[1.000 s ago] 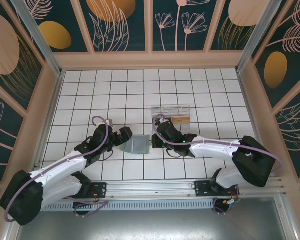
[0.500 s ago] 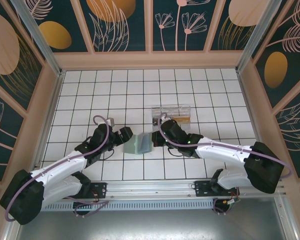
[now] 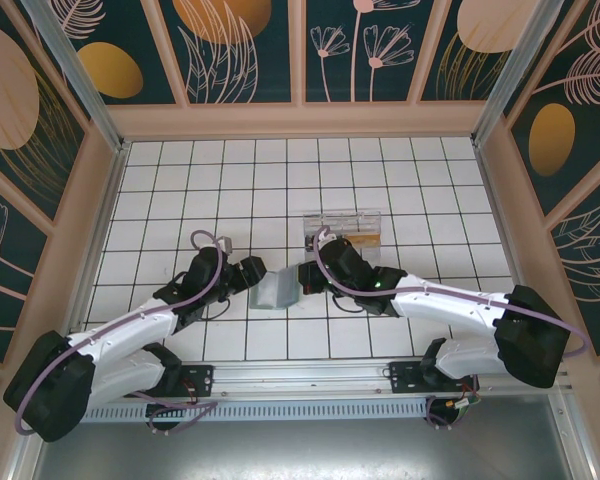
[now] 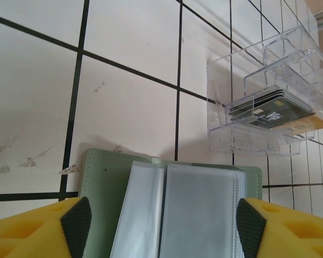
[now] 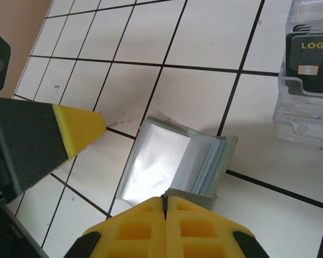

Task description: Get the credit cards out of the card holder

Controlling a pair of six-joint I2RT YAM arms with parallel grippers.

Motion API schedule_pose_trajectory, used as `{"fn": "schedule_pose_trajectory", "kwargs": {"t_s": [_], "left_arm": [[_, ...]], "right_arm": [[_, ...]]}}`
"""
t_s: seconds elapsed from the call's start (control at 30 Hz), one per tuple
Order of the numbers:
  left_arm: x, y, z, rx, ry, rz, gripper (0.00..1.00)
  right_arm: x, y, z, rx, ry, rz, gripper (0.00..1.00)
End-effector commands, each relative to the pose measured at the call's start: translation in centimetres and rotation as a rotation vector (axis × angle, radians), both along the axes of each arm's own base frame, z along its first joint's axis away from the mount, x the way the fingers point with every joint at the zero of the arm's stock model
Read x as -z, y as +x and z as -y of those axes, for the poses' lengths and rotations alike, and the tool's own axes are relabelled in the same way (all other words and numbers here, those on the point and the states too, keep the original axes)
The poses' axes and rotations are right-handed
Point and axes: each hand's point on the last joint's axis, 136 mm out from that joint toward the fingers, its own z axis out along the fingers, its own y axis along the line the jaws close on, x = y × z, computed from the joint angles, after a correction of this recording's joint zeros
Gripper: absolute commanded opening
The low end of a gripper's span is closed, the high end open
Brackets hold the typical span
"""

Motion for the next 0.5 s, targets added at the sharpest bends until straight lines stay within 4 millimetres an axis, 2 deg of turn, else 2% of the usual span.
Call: {"fn": "schedule_pose_trajectory", "kwargs": {"t_s": [0.0, 0.03, 0.13, 0.2, 0.3, 0.47], "left_arm": [[-1.2, 0.6, 1.0, 0.035, -0.029, 0.036, 0.63], [-1.1, 0.7, 1.0, 0.037, -0.028, 0.034, 0.6], [-0.7, 0.5, 1.4, 0.051, -0.04, 0.027, 0.41], [-0.2, 0.4, 1.6, 0.058, -0.052, 0.017, 0.33], [1.1, 0.2, 1.6, 0.059, -0.03, -0.015, 0.27], [2.6, 0.2, 1.1, 0.044, 0.014, -0.053, 0.27]], "right_arm": [[-1.7, 0.1, -0.3, -0.01, 0.037, 0.033, 0.0], [-2.2, 0.0, -0.7, -0.024, 0.048, 0.037, 0.0], [-3.8, 0.1, -2.1, -0.062, 0.078, 0.058, 0.0], [-4.0, 0.3, -2.7, -0.075, 0.077, 0.06, 0.0], [-4.1, 0.2, -3.4, -0.093, 0.087, 0.056, 0.0], [-4.0, 0.2, -4.0, -0.105, 0.073, 0.054, 0.0]]}}
